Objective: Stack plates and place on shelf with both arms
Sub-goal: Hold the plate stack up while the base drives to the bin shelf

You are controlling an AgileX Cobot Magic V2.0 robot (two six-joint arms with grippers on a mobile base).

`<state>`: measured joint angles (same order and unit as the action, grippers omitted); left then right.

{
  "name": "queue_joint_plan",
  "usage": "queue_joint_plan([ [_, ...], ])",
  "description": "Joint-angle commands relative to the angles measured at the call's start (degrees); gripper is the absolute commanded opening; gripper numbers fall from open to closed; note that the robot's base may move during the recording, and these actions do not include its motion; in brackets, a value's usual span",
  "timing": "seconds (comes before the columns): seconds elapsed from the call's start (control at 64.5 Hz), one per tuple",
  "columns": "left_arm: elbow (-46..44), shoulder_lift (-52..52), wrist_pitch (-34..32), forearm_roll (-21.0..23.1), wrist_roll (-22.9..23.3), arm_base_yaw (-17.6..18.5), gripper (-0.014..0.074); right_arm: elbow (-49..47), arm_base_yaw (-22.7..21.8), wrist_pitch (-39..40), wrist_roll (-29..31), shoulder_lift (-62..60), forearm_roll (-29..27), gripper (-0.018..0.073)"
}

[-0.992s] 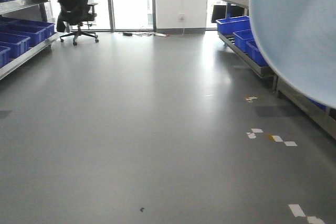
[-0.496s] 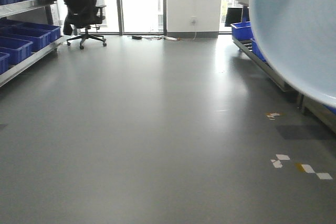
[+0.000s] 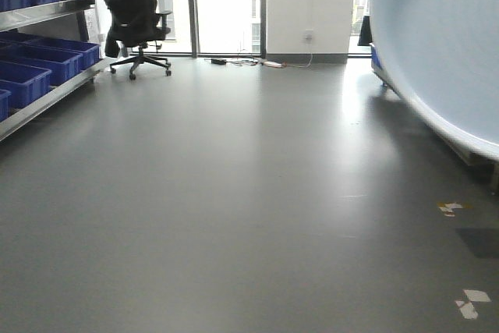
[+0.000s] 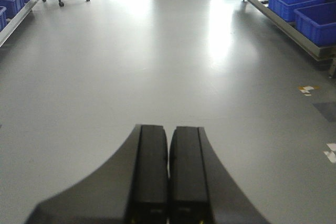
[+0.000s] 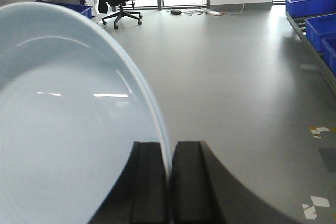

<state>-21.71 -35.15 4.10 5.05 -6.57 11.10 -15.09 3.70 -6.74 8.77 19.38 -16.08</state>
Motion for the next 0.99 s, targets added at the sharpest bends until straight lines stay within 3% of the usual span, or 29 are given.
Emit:
queue_joint_plan([
  [0.0,-1.8,-0.3,-5.3,0.1,0.2,-0.2,0.0083,-1.8,-0.3,6.2,0.2,0.3,-0.6,0.0052],
  [0.977,-1.8,-0.3,-5.3,0.1,0.2,-0.2,0.0083,-1.8,-0.3,6.2,0.2,0.3,-0.6,0.0052],
])
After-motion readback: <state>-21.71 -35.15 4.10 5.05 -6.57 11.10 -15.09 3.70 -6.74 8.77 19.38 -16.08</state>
